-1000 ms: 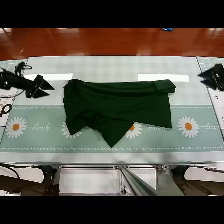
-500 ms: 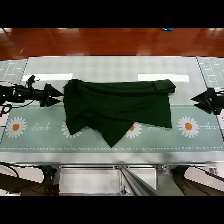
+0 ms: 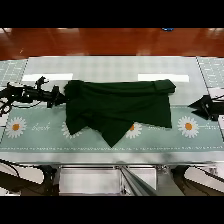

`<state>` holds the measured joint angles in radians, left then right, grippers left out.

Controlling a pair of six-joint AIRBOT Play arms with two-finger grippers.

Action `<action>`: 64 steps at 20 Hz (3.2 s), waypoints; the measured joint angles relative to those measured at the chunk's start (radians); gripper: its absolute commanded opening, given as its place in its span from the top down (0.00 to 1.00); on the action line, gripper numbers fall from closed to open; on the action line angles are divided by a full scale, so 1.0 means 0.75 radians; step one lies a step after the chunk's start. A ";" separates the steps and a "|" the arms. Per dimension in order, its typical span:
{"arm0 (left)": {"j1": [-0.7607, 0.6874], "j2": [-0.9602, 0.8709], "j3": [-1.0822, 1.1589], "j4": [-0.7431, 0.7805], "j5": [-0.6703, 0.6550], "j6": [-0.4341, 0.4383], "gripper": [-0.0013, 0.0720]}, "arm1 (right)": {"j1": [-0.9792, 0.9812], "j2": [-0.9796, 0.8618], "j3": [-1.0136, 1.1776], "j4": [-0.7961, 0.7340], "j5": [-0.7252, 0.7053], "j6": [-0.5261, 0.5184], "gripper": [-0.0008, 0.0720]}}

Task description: Fold the shirts.

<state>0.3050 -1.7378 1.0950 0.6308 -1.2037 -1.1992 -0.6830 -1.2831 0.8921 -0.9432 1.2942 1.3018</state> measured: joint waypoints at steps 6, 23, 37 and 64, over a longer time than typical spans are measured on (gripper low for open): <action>0.013 0.003 0.000 -0.004 -0.035 0.022 0.96 | 0.003 -0.002 -0.210 -0.047 -0.004 -0.003 0.42; 0.029 0.047 0.035 -0.004 -0.093 0.053 0.96 | 0.459 -0.126 -0.150 0.318 -0.203 -0.085 0.96; 0.191 0.770 0.885 -0.280 -0.244 -0.042 0.96 | 0.464 0.335 1.399 0.174 -0.038 0.139 0.96; -0.323 1.228 0.337 1.145 0.072 -0.591 0.96 | 0.465 0.673 0.617 -0.362 0.062 0.238 0.96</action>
<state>0.0628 -0.8169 1.3476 1.4895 -1.1500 -1.6424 -0.3340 -0.7780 1.3552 -1.2148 1.3403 1.4803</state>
